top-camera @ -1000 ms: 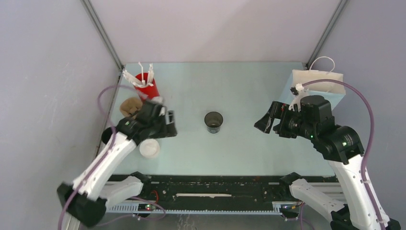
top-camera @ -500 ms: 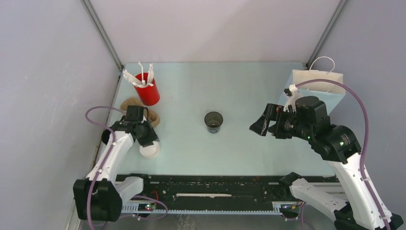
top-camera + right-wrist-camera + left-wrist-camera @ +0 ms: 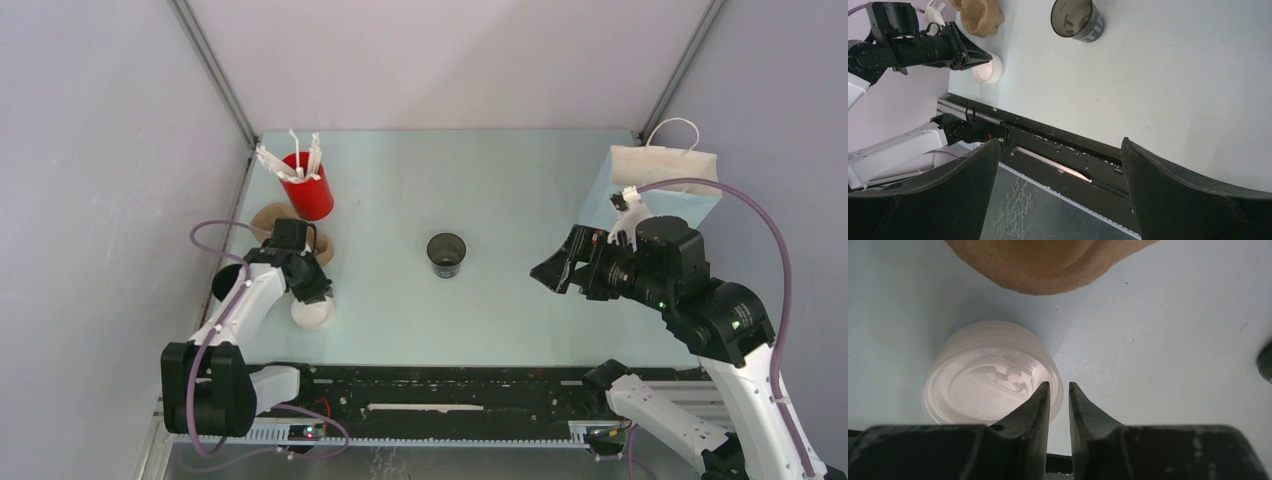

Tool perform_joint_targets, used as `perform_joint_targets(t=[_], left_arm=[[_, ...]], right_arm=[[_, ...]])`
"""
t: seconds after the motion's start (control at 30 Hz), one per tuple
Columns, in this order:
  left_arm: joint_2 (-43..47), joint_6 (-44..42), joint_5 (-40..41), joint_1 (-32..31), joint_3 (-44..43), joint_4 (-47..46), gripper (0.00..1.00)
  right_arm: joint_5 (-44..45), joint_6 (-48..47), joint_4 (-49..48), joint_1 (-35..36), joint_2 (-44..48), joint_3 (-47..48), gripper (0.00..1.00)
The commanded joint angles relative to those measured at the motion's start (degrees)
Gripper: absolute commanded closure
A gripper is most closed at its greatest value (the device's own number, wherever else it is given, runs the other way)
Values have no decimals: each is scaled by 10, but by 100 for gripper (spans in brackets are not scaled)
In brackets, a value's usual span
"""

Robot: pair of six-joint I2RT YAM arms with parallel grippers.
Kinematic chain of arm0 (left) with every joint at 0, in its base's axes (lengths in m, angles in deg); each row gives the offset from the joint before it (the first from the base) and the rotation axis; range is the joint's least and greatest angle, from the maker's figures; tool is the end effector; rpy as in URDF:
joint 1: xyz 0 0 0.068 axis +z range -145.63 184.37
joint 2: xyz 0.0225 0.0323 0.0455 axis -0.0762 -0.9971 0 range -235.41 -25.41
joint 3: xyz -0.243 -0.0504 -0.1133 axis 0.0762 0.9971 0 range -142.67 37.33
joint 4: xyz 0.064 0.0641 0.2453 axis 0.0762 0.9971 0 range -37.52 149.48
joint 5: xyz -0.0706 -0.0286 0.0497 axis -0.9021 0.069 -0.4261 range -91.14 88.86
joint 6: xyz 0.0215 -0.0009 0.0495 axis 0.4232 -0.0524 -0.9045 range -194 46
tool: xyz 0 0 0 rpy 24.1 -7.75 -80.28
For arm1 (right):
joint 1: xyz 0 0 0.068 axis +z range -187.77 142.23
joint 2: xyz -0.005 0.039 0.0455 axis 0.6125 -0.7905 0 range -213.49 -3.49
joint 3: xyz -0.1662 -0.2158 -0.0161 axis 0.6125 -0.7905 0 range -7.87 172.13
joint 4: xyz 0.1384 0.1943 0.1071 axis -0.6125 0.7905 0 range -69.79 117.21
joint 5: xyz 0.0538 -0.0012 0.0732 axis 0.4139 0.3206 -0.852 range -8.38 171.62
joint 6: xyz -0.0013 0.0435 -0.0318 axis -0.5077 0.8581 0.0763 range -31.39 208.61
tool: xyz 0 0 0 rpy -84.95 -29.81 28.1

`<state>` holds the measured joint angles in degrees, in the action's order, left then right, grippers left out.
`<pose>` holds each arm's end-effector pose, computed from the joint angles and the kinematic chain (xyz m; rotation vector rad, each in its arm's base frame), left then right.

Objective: Pack the takeout coffee

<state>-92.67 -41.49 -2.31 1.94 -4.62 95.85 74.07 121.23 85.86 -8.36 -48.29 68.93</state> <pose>0.2047 -0.0093 0.2043 -0.7179 2.6928 -0.1845 0.0843 0.0529 0.4198 -0.0164 2.2539 0.7489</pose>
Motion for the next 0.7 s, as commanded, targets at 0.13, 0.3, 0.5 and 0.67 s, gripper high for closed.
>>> perform_joint_targets(t=[0.13,0.3,0.5,0.67], left_arm=[[-13,-10,40,-15,4,-12,76],[-24,-11,62,-36,-1,-6,76],[-22,-14,73,-42,-5,-4,86],[-17,-14,74,-42,-9,-1,95]], right_arm=[[13,11,1,6,6,-2,0],[14,10,-2,6,1,-2,0],[9,8,-16,6,-4,-7,0],[3,5,-23,6,-11,-8,0]])
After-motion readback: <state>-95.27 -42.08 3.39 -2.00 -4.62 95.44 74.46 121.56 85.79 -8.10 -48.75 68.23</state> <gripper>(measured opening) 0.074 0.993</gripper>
